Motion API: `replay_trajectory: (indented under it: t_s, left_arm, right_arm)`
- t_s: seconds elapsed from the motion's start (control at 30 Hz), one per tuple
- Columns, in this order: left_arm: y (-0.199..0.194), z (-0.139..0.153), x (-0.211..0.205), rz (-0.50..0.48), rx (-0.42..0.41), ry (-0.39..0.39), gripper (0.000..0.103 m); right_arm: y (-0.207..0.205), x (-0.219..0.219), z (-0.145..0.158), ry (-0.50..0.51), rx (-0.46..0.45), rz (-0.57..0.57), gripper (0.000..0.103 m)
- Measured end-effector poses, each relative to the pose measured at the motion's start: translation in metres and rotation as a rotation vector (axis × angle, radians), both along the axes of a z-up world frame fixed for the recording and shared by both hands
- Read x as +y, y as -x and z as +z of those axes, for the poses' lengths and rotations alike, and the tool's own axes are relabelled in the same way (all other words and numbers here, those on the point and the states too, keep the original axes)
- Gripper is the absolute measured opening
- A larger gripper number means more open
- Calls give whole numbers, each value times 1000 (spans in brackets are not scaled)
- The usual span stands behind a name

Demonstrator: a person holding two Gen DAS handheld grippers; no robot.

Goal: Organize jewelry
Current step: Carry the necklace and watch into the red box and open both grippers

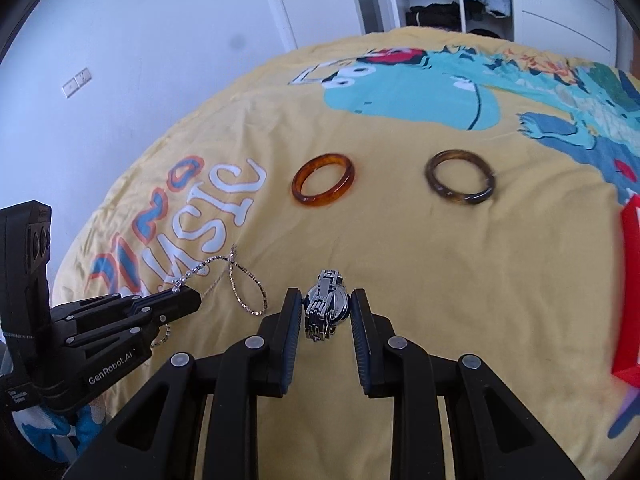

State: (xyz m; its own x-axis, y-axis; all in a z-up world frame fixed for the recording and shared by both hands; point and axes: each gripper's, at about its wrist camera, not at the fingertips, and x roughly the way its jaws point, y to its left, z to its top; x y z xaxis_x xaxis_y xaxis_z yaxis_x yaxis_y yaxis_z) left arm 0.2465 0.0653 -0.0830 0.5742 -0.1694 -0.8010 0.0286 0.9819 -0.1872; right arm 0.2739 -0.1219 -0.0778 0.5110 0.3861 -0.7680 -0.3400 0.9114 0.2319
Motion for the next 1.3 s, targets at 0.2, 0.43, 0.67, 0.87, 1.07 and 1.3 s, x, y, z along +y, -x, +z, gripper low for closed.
replay_trajectory:
  t_s: [0.2, 0.43, 0.67, 0.87, 1.07, 1.3]
  left_arm:
    - [7, 41, -36, -49, -64, -21, 4]
    - [0, 84, -103, -143, -125, 2, 4]
    - [-19, 112, -208, -300, -156, 44, 4]
    - [-39, 122, -304, -423, -170, 97, 4]
    - [-54, 94, -373, -491, -120, 109, 5]
    - [-66, 23, -408, -517, 0, 62, 5]
  right_arm:
    - [17, -41, 37, -21, -67, -59, 25]
    - [35, -116, 71, -13, -136, -157, 25]
    - [45, -209, 73, 37, -146, -271, 25]
    - [48, -290, 58, 70, -121, -382, 25]
    - [46, -340, 37, 75, -96, -436, 25]
    - [32, -356, -2, 60, -37, -435, 25]
